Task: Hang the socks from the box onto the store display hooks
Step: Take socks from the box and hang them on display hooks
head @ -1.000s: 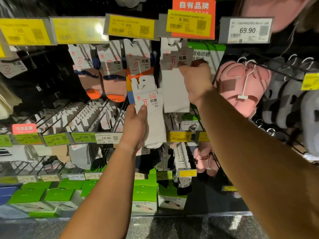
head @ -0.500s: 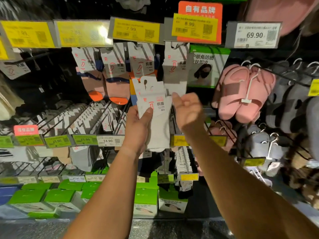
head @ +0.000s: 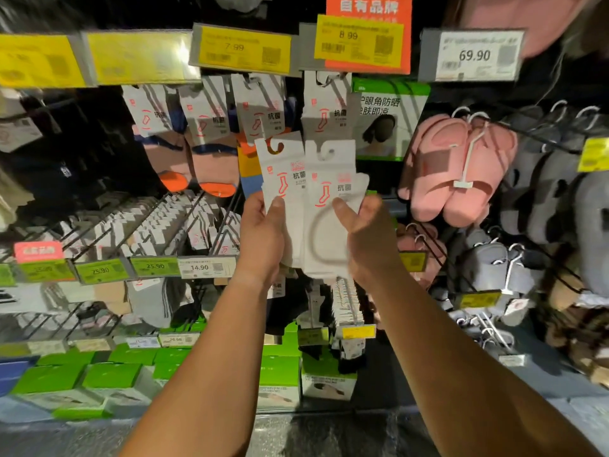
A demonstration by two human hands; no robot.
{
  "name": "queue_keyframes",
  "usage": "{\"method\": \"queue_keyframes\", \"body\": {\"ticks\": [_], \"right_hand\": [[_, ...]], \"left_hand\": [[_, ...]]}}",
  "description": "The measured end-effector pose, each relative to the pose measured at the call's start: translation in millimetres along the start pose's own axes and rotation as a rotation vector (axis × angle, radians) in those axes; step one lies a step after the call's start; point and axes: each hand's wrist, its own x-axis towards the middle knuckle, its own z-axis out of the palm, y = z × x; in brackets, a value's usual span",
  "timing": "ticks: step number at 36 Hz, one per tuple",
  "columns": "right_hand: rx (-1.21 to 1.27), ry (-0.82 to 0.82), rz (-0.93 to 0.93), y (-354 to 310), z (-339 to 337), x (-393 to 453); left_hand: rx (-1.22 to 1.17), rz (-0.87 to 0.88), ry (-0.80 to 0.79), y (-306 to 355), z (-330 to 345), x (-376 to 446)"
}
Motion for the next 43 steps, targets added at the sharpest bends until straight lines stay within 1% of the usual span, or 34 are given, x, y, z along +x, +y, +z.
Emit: {"method": "queue_keyframes", "body": {"ticks": [4,6,9,13,17,22,27,31,33,34,35,36,37,38,39,40,41,42,43], "right_hand": [[0.029,0.022,-0.096,-25.4,-5.5,5.0],[0.077,-0.008,-0.119,-39.6,-8.5,7.5],[0.086,-0.032,-0.177,-56.7,-11.6,8.8],[0.071,-0.051,-0.172,-61.4,-13.6,6.7],[0.017,-0.024,-0.198,-60.4,-16.6,4.3],[0.070,-0.017,-0.182,-76.1,-15.8,9.5],[0.161,-0.025,-0.080,-76.9,-10.1,18.3],[0.272,-0.053,-0.043,-71.9,-5.3,31.5],[0.229,-0.018,0.005,-68.9,1.6,49.6],[0.186,0.041,0.032,-67.9,7.1,61.4],[0.045,0.067,0.001,-65.3,11.6,75.6],[-0.128,0.048,-0.018,-62.5,14.9,87.6],[-0.253,0.081,-0.033,-59.4,17.5,99.6],[-0.456,0.110,-0.104,-60.8,20.5,99.4],[-0.689,0.076,-0.152,-66.1,19.2,94.4],[-0.788,0.068,-0.165,-63.8,17.2,96.0],[-0.827,0.007,-0.171,-63.0,14.8,98.1],[-0.820,0.021,-0.129,-65.2,15.3,99.0],[-0.746,0.016,-0.071,-61.4,16.7,105.5]], "left_hand": [[-0.026,0.013,-0.004,-2.9,-2.5,4.5],[-0.037,0.024,-0.009,-3.6,-2.4,5.2],[-0.049,0.017,-0.009,-5.9,-2.7,6.2],[-0.070,0.027,-0.018,-7.9,-3.1,6.6],[-0.097,0.030,-0.018,-8.8,-5.4,7.6],[-0.110,0.023,-0.002,-11.9,-6.2,11.3],[-0.095,0.022,-0.010,-10.0,-4.7,11.6],[-0.068,0.022,-0.008,-8.3,-5.8,11.8],[-0.065,0.025,-0.005,-8.3,-6.7,12.1],[-0.062,0.025,0.001,-8.9,-7.3,12.9],[-0.060,0.023,0.003,-9.1,-7.3,13.1],[-0.056,0.018,0.003,-10.1,-7.8,13.8],[-0.056,0.015,0.001,-10.7,-8.1,13.9],[-0.061,0.016,-0.003,-10.8,-8.6,14.2],[-0.069,0.019,-0.007,-10.5,-9.7,14.6],[-0.075,0.023,-0.011,-9.9,-11.3,14.7],[-0.071,0.028,-0.009,-9.5,-13.0,15.1],[-0.056,0.030,-0.005,-9.0,-14.8,15.4],[-0.039,0.033,-0.002,-7.2,-16.1,15.0]]}}
